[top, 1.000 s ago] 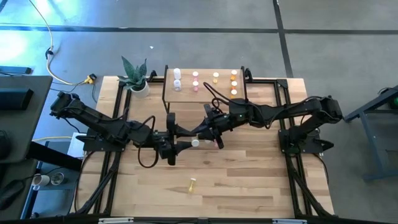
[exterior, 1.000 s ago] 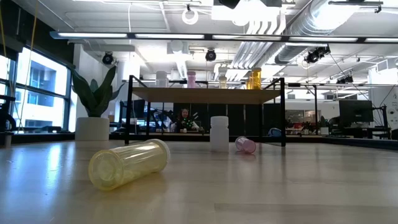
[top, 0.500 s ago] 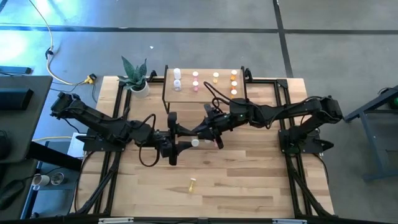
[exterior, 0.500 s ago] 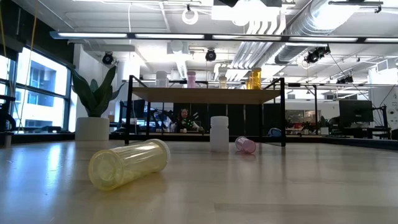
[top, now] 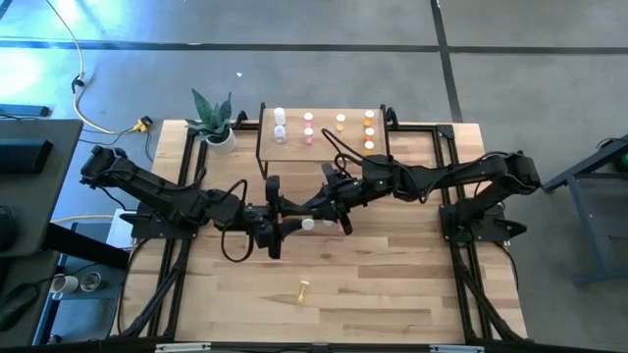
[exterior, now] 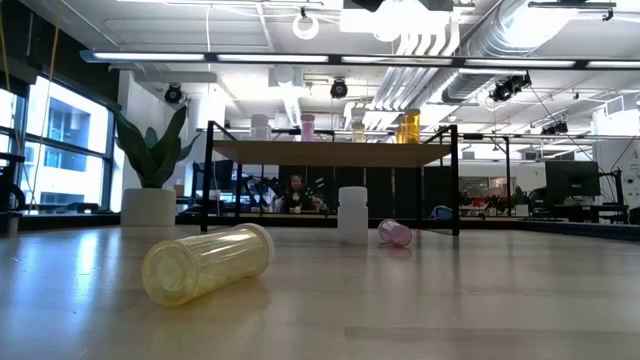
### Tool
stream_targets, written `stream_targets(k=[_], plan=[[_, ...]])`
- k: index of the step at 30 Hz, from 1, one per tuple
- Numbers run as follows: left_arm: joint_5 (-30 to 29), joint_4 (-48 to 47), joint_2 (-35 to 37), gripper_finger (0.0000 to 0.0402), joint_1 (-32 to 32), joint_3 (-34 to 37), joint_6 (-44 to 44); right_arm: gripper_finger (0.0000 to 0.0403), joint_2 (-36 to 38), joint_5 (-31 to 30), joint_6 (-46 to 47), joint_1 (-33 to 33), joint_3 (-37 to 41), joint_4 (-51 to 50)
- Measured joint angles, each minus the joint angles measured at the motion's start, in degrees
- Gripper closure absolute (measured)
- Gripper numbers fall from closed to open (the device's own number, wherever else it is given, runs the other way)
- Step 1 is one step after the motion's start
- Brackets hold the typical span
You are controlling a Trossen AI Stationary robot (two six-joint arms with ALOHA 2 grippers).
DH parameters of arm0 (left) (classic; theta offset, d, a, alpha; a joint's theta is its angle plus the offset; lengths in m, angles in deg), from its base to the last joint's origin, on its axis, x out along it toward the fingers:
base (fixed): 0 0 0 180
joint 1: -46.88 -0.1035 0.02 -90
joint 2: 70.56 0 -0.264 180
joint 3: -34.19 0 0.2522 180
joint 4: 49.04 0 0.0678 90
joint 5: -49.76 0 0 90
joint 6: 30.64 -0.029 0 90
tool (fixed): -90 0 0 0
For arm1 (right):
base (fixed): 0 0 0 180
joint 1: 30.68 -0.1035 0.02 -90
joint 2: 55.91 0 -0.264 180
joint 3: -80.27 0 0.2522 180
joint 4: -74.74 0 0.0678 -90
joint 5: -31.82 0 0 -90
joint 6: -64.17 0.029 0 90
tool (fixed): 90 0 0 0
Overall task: Pick and place medicine bottles onto shelf by color
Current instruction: Put the right yellow pill bottle aligned with the other yellow pill bottle on the shelf
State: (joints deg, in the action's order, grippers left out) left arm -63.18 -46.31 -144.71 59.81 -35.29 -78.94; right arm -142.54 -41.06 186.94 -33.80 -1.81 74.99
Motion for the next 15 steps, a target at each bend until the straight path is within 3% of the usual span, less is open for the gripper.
stream_targets(k=[6,15], plan=[[-0.05,-0.02,0.00,0.0323,0.01,0.00,-0.54,0.0329,0.00,0.00,-0.71,0.00,0.00,0.04],[-2.44,-0.45,0.00,0.0322,1.02,0.00,-1.82,0.0329,0.00,-2.00,-11.13,-0.04,0.00,0.00]])
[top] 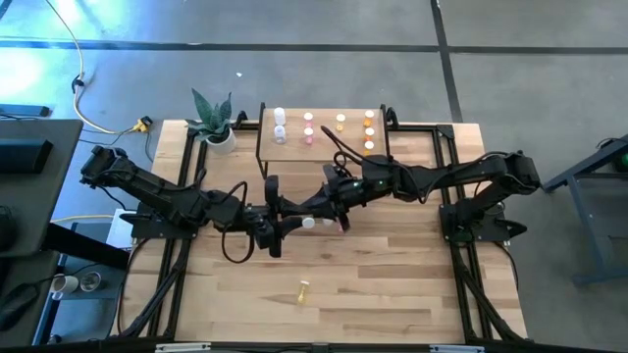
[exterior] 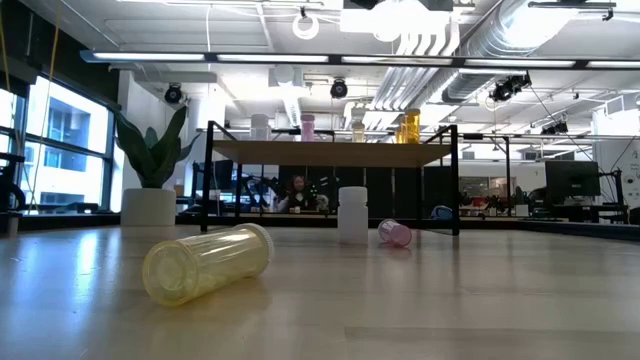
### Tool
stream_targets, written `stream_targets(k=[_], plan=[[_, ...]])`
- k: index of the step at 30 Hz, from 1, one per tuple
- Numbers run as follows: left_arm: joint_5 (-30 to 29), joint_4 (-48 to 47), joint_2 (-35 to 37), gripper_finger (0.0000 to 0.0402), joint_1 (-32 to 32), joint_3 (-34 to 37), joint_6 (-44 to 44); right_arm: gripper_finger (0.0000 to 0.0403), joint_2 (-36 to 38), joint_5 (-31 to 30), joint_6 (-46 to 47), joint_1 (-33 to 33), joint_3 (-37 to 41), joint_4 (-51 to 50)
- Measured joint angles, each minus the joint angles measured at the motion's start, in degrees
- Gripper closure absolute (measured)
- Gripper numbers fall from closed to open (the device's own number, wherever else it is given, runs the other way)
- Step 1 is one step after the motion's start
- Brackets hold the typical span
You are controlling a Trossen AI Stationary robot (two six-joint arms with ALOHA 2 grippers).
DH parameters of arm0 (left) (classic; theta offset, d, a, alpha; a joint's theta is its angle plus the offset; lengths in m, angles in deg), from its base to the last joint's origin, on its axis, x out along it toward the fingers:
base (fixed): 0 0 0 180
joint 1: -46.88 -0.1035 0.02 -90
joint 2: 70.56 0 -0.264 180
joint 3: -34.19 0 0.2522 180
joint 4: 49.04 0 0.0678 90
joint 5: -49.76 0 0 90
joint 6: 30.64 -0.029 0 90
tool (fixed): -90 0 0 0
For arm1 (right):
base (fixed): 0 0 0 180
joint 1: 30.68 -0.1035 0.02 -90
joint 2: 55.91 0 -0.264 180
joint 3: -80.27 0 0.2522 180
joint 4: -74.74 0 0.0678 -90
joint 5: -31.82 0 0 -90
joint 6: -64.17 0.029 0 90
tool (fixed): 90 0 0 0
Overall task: Pick and place medicine bottles onto shelf by color
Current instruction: Put the right yellow pill bottle aligned with the other yellow pill bottle on the shelf
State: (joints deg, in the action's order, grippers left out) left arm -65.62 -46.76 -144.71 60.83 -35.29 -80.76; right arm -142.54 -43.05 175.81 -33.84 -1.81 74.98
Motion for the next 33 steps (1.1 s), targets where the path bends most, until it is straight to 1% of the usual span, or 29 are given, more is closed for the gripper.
stream_targets(k=[3,8,12,15,20,25,29,33], plan=[[-0.23,-0.03,0.00,0.0322,0.05,0.00,-0.47,0.0318,0.00,-1.27,-2.03,-0.05,0.00,-0.09],[-1.18,0.06,0.00,0.0323,0.07,0.00,0.47,0.0277,0.00,-2.64,-2.95,0.41,0.00,-0.76],[-3.38,-0.24,0.00,0.0323,0.00,0.00,1.03,0.0248,0.02,-3.62,-4.39,2.47,0.00,-0.76],[-4.84,-0.17,0.02,0.0323,0.01,0.00,2.51,0.0234,0.02,-4.43,-6.24,4.42,0.02,0.04],[-6.97,0.04,-0.02,0.0323,0.14,0.04,5.61,0.0229,0.13,-5.15,-11.17,8.00,0.00,0.65],[-9.19,0.04,-0.02,0.0323,-0.29,0.02,8.98,0.0229,0.13,-4.35,-17.69,12.01,0.00,0.53],[-10.10,0.02,-0.02,0.0323,-1.44,0.04,14.00,0.0229,0.13,-4.13,-26.10,15.70,0.00,0.55],[-10.26,-0.23,-0.02,0.0323,-3.46,0.04,19.29,0.0228,0.50,-1.56,-36.75,19.47,0.00,0.56]])
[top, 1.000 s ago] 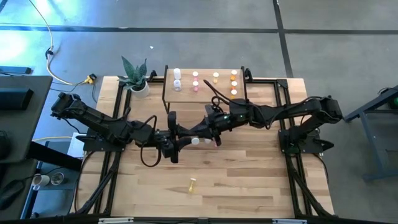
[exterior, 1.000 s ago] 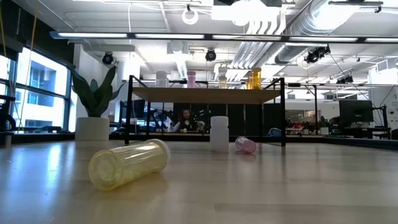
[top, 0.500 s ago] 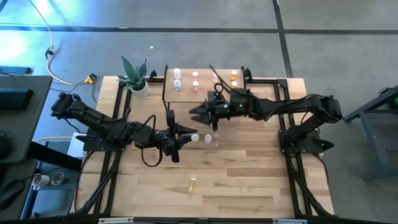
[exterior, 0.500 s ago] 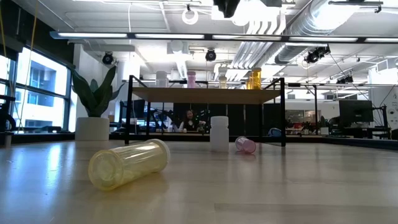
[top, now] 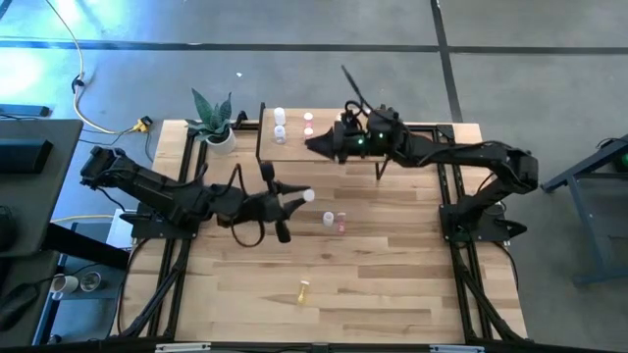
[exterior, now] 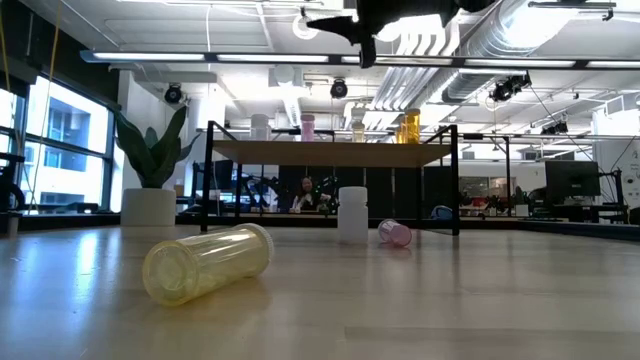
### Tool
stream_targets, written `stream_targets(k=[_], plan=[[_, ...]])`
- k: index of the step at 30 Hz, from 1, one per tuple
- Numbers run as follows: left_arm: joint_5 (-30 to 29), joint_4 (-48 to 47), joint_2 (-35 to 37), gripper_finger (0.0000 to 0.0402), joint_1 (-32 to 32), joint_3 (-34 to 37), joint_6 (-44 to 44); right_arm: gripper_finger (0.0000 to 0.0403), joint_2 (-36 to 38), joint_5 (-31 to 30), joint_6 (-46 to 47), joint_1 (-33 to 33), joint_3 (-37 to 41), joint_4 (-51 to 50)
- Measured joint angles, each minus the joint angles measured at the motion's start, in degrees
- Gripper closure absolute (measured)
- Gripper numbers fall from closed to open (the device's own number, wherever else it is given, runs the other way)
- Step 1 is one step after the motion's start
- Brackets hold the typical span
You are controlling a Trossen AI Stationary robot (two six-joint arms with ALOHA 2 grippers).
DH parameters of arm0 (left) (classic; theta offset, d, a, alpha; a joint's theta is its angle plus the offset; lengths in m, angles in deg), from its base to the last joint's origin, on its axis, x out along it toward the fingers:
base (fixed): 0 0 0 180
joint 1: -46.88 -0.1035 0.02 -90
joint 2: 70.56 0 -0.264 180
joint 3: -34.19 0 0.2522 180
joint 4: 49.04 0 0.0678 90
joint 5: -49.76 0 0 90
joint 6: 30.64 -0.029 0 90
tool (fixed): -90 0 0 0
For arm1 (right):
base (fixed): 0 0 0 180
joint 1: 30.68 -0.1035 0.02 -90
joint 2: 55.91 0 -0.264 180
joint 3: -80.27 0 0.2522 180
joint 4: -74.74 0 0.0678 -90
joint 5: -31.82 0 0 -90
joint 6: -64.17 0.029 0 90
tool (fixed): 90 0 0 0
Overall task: Pick and place medicine bottles onto shelf by color
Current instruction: Put the right yellow pill bottle aligned with the other yellow pill bottle on the shelf
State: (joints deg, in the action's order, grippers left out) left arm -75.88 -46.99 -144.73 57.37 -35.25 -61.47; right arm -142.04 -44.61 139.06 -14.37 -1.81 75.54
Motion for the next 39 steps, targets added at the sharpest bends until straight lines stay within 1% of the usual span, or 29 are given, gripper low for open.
stream_targets(k=[4,11,15,19,24,27,33,35,39], plan=[[0.46,-1.31,0.00,0.0323,-2.29,0.01,6.05,0.0228,1.46,1.01,-10.72,3.47,0.00,-0.01],[1.25,-2.60,0.00,0.0323,-6.33,0.01,18.42,0.0228,5.48,7.61,-28.44,8.73,0.00,0.34],[5.09,-2.73,0.01,0.0323,-8.76,-0.02,24.77,0.0228,8.04,11.16,-40.46,10.66,0.00,0.38],[9.78,-2.73,0.01,0.0323,-11.19,-0.01,29.86,0.0228,10.48,14.46,-49.63,12.04,0.00,0.40],[15.99,-2.71,0.02,0.0323,-13.81,-0.01,35.93,0.0228,12.18,18.66,-57.47,12.98,0.00,0.22],[20.84,-2.62,0.02,0.0323,-14.98,0.00,38.59,0.0228,12.33,21.87,-61.27,12.94,0.00,-0.08],[29.51,-2.48,0.02,0.0323,-15.79,-0.01,41.83,0.0228,12.31,29.91,-64.20,12.19,0.00,-1.99],[30.80,-2.29,0.02,0.0323,-15.79,-0.01,42.83,0.0228,12.29,30.33,-66.06,11.06,0.00,-2.31],[30.90,-2.25,0.02,0.0323,-15.73,-0.02,45.57,0.0228,11.06,30.61,-67.88,7.83,0.00,-2.58]])
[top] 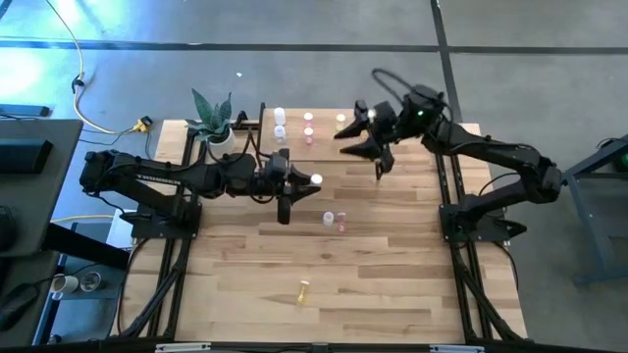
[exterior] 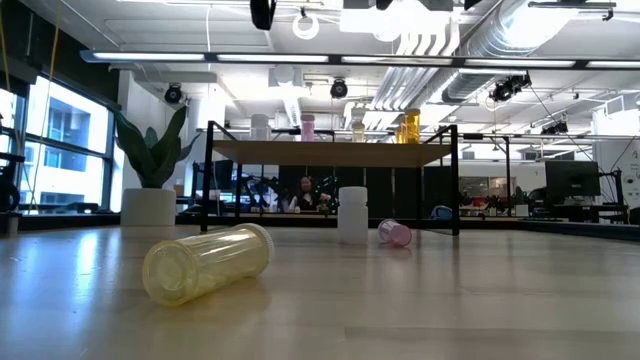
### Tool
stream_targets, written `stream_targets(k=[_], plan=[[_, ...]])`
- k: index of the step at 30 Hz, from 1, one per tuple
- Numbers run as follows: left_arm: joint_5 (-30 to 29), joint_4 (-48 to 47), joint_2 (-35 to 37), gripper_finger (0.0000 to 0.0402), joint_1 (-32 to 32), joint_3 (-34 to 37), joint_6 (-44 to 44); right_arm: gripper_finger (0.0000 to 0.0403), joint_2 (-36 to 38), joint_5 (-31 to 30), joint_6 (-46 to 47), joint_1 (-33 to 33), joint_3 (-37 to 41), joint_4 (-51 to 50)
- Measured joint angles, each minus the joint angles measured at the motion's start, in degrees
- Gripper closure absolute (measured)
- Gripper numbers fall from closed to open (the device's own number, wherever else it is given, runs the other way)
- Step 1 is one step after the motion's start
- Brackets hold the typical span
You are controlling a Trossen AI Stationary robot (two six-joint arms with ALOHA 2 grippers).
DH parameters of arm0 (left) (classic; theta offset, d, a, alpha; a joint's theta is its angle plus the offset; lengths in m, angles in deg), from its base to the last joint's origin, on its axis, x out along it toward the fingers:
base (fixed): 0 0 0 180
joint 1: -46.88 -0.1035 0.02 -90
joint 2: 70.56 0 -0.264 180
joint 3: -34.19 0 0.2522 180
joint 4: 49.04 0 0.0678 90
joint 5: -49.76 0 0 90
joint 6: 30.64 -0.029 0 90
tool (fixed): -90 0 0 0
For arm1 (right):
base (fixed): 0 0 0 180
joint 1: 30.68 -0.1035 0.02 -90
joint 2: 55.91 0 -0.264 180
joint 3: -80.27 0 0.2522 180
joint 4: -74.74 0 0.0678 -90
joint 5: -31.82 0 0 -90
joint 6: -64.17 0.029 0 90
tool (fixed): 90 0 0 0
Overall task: Pick and place medicine bottles onto shelf by color
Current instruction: Put the right yellow pill bottle aligned with the other yellow pill bottle on the shelf
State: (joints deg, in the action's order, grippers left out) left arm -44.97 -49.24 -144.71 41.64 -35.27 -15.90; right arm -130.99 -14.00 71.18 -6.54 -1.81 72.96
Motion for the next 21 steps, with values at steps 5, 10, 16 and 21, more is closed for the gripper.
stream_targets(k=[5,10,16,21], plan=[[-1.09,-0.04,0.00,0.0323,0.00,0.00,0.12,0.0228,-1.97,-0.13,-2.33,-3.86,0.00,0.01],[-2.14,-0.43,0.00,0.0323,0.00,0.00,-3.07,0.0228,-4.00,-0.65,-3.46,-6.74,0.00,0.18],[-2.14,-0.44,0.00,0.0323,0.00,0.00,-4.46,0.0228,-5.89,-5.23,-4.42,-8.40,0.00,0.08],[-2.14,-0.46,0.00,0.0323,0.00,0.00,-4.87,0.0228,-7.13,-7.14,-4.43,-9.40,0.00,0.34]])
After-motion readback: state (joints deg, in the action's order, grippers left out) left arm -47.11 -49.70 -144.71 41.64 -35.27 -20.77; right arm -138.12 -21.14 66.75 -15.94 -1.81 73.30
